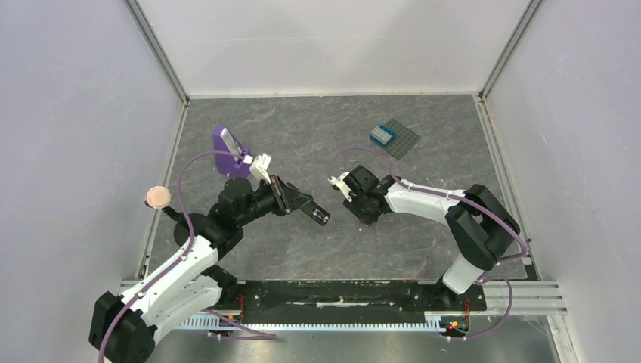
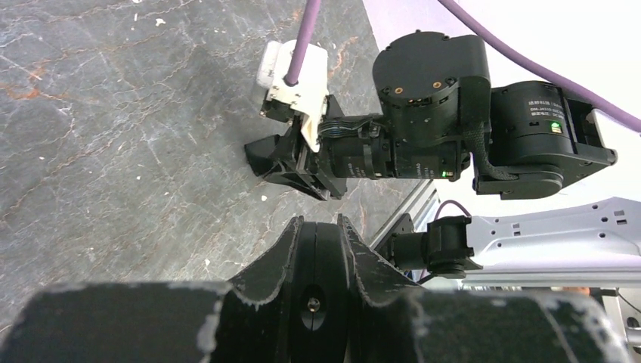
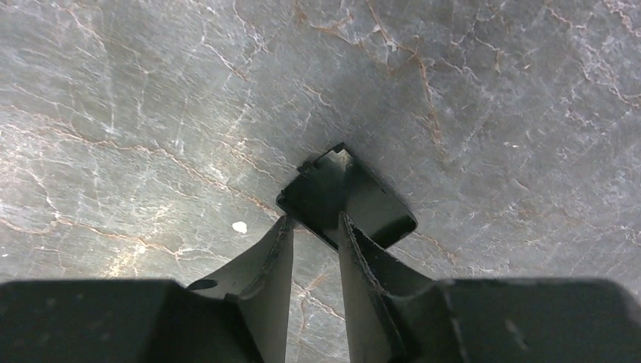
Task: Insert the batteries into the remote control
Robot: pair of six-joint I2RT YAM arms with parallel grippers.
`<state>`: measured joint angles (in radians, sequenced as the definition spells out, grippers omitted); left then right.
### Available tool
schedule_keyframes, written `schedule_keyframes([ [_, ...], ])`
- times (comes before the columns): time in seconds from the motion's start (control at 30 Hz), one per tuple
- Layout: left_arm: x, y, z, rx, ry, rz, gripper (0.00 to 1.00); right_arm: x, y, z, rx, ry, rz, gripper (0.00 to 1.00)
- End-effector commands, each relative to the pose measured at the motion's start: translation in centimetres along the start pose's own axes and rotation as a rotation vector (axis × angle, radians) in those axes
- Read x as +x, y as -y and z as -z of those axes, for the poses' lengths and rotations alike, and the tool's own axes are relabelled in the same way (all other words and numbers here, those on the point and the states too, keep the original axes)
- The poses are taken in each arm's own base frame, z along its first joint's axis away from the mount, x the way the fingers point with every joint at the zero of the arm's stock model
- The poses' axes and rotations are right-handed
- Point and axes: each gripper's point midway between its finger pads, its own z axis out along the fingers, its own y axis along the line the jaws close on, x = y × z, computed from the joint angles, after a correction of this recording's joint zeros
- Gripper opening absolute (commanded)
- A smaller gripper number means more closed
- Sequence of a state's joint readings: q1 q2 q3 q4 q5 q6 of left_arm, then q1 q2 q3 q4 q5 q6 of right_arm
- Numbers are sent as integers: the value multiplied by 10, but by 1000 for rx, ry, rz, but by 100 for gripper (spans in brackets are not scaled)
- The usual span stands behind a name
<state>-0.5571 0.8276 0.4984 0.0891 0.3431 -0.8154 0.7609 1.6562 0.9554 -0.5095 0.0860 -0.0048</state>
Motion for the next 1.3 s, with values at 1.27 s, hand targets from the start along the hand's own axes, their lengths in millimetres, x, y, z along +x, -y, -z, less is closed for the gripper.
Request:
schedule_keyframes([
  [1.27,46,-74,5,-177,-60,51,2,-77,-112,82,-1115,278,-968,0],
])
